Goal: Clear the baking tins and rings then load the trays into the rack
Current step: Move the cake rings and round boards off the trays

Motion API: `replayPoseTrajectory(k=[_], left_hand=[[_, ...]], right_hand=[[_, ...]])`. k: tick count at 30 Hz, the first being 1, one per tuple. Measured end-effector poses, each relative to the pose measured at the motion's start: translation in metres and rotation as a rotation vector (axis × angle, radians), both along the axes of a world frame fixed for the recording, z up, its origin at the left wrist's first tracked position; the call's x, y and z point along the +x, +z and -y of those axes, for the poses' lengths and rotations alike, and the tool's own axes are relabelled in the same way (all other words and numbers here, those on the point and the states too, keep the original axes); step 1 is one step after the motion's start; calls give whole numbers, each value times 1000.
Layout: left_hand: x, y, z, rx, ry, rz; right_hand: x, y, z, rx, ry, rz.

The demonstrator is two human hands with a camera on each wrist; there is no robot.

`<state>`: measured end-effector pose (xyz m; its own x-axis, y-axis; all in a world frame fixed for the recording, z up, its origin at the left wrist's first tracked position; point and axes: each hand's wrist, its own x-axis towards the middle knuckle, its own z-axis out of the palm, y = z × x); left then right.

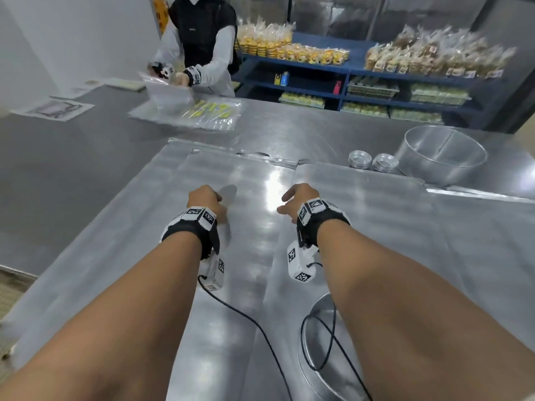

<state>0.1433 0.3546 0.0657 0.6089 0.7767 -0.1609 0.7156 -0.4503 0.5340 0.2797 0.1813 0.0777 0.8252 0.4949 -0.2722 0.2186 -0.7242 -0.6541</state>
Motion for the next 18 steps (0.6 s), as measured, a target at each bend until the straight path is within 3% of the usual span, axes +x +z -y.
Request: replayPoseTrajectory(k=[8,13,18], left_hand=[[-6,-12,-47,-20,-7,-167],[4,-42,-88,-59,-8,-322],[23,-72,-115,-86,-37,-365]], right_hand=[[-4,-17,-49,-141,78,-62],[-3,-43,-90,-207,64,-100],[-2,-70,-130,-271,67,-132]])
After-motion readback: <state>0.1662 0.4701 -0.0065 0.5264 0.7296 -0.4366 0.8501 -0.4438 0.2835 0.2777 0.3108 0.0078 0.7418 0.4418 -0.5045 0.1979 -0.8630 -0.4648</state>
